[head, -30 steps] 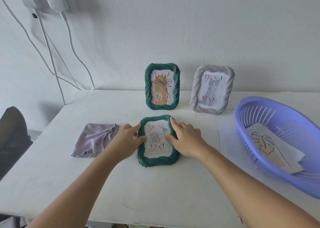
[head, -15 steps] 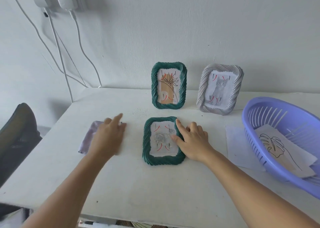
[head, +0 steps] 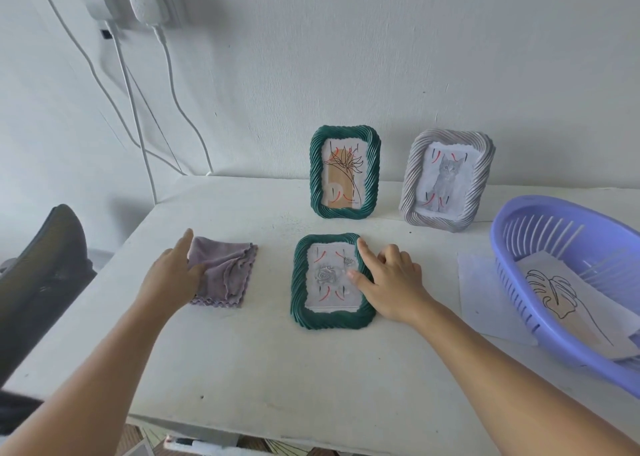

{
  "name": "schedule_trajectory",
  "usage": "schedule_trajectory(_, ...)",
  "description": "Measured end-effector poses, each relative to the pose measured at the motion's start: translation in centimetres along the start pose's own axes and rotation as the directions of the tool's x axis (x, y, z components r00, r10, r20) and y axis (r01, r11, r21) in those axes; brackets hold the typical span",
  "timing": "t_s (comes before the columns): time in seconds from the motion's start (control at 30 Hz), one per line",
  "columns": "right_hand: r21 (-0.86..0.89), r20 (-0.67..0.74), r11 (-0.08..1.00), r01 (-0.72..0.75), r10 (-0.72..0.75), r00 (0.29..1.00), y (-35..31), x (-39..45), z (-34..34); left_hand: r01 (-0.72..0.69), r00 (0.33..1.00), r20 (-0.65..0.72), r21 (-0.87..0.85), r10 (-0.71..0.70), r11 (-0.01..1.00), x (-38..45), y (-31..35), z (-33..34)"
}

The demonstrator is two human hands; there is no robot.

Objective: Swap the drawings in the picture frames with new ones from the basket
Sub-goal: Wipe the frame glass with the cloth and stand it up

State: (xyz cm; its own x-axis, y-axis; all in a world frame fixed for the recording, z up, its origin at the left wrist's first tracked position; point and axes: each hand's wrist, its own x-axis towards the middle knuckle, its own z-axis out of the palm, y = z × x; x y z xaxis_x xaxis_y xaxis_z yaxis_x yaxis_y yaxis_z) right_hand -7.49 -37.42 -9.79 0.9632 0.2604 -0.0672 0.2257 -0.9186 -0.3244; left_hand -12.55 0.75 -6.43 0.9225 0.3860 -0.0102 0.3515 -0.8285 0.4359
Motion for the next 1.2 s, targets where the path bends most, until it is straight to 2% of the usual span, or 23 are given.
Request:
schedule_trajectory(0.1,0.078,0.03,0.997,-0.013,0.011,0.999,-0.4,-0.2,-0.9,-0.111,0.992,-0.075,-0.118,0.103,0.987,-0.6,1.3,-0.6)
schedule_trajectory(0.17,0.129,-0.043,0.992,0.015,-0.01,0.999,-1.2,-0.5,-1.9,-0.239,0.968,-0.109,-0.155,0.224,0.959,-1.2,2.7,-1.5)
schedule_trajectory(0.23,0.193,-0.169,0.972,0.137,-0.104,0.98,-2.7,-0.8,-3.4,-0.349,0.937,-0.086,-0.177,0.339,0.92,-2.0,4.6,-2.6)
schedule_trajectory(0.3,0.363,-0.23,0.884,0.294,-0.221,0.948,-4.8,-0.9,-5.2,-0.427,0.903,-0.045,-0.192,0.427,0.884,-2.7,6.8,-3.9)
schedule_trajectory(0.4,0.562,-0.168,0.741,0.367,-0.332,0.928,-7.6,-0.5,-7.5,-0.512,0.85,-0.011,-0.25,0.527,0.822,-4.0,10.0,-5.3)
schedule_trajectory(0.53,0.756,-0.021,0.596,0.269,-0.389,0.921,-9.0,-0.2,-8.7,-0.575,0.793,0.018,-0.311,0.609,0.757,-5.3,12.6,-6.3)
schedule_trajectory(0.63,0.856,-0.038,0.471,0.212,-0.352,0.935,-8.7,-0.5,-8.3,-0.48,0.824,0.059,-0.458,0.564,0.748,-5.5,12.7,-5.6)
schedule_trajectory(0.73,0.857,-0.111,0.461,0.229,-0.269,0.957,-8.0,-0.7,-7.6,-0.238,0.875,0.214,-0.593,0.435,0.769,-5.5,11.9,-4.1)
schedule_trajectory(0.8,0.865,-0.146,0.446,0.228,-0.211,0.967,-7.4,-0.9,-7.3,-0.13,0.86,0.318,-0.618,0.398,0.775,-5.8,11.3,-3.0)
schedule_trajectory(0.87,0.891,-0.137,0.411,0.193,-0.161,0.977,-6.6,-0.9,-7.0,-0.065,0.843,0.351,-0.686,0.408,0.725,-6.1,11.2,-2.0)
schedule_trajectory(0.97,0.91,-0.073,0.401,0.105,-0.094,0.993,-5.3,-1.0,-6.7,0.061,0.846,0.368,-0.785,0.385,0.616,-6.5,11.8,-1.3)
schedule_trajectory(1.03,0.906,-0.002,0.422,0.031,-0.07,0.998,-4.2,-1.0,-6.6,0.133,0.84,0.406,-0.798,0.36,0.588,-6.8,12.5,-1.0)
schedule_trajectory(1.13,0.885,0.109,0.459,-0.077,-0.043,0.993,-2.5,-1.3,-6.8,0.272,0.797,0.513,-0.776,0.319,0.569,-7.5,13.7,-0.4)
schedule_trajectory(1.2,0.883,0.218,0.436,-0.176,-0.049,0.975,-1.6,-1.6,-7.2,0.376,0.754,0.585,-0.758,0.299,0.534,-7.9,14.3,-0.3)
